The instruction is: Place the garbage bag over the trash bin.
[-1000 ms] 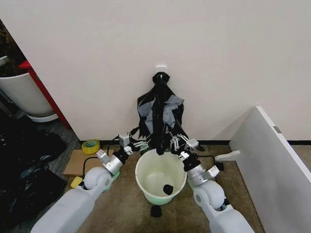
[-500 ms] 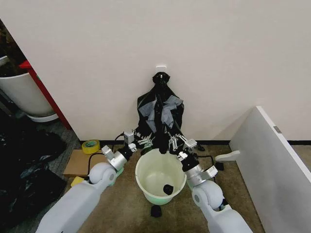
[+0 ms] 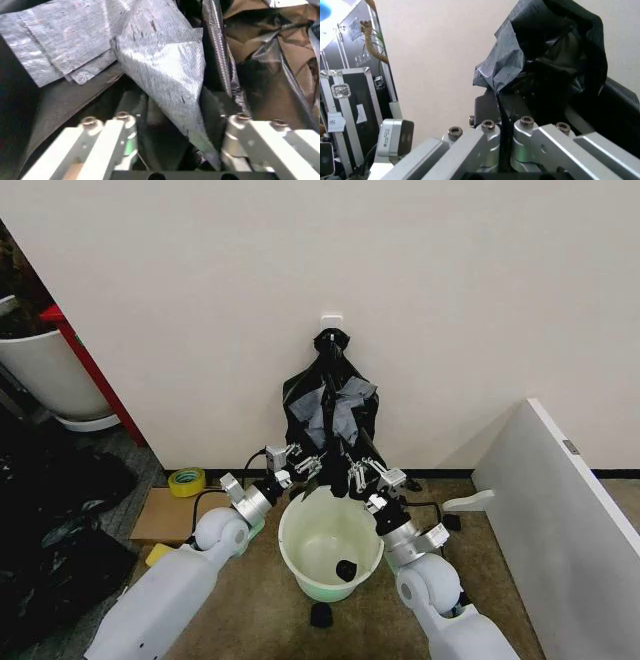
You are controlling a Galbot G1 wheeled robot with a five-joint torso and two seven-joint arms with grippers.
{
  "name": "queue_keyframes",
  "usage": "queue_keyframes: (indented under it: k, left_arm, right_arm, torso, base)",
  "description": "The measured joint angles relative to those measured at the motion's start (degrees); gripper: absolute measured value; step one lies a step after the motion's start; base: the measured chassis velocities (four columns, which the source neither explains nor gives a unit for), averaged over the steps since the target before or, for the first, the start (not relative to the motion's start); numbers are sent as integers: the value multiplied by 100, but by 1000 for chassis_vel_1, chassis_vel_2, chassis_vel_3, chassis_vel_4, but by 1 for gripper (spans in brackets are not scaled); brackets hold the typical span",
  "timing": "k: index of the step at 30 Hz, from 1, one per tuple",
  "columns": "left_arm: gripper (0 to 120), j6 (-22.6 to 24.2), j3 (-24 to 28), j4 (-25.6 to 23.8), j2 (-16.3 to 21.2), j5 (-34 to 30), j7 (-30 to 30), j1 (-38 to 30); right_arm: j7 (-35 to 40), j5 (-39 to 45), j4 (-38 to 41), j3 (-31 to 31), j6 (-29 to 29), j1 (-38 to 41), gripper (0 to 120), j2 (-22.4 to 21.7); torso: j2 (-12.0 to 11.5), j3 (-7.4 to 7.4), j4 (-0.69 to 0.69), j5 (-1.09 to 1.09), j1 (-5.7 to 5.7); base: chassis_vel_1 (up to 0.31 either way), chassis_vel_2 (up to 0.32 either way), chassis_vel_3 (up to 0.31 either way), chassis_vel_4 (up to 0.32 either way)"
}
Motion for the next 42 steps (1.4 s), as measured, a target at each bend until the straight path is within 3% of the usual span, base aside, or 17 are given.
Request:
queue_keyframes:
  k: [9,19,26,30,33,38,42]
  left_arm:
    - [1,46,41,90,-132,-93,214,-98]
    - [0,88,-42,67,-147,-113,137,-48]
    - [0,130,-543,-1012,264,399,-1114,584]
    - [0,61,-930,-1850,695,1163,-1781,1290]
    - [0,43,-992,-2181,846,1464,-2070,1603]
    - [0,199,-1035,-2934,1108,2372,-3107,2344]
    - [0,316,-1056,-3179,1151,2593,-3498,2593]
  right_arm:
    - [-6,-2,48,18,-5,-40,0,-6]
    - [2,-6,49,21,-3,-66,0,-14]
    - [489,-169,130,-20,-71,-301,0,-164]
    - [826,-150,424,-64,-163,-625,0,-441]
    - [939,-131,598,-113,-184,-808,0,-597]
    - [1186,-93,1148,-328,-238,-1358,0,-1051]
    - [1185,-155,1320,-348,-214,-1616,0,-1199]
  torso:
    - [0,0,0,-1,0]
    - [0,0,0,-2,0]
    - [0,0,0,-1,0]
    - [1,-1,2,-1,-1]
    - [1,-1,2,1,-1]
    - [1,-1,1,-1,-1]
    - [1,-1,0,0,-1]
  base:
    - [0,0,0,0]
    - [0,0,0,0]
    - [0,0,0,0]
    - [0,0,0,0]
    - [0,0,0,0]
    - [0,0,0,0]
    - [0,0,0,0]
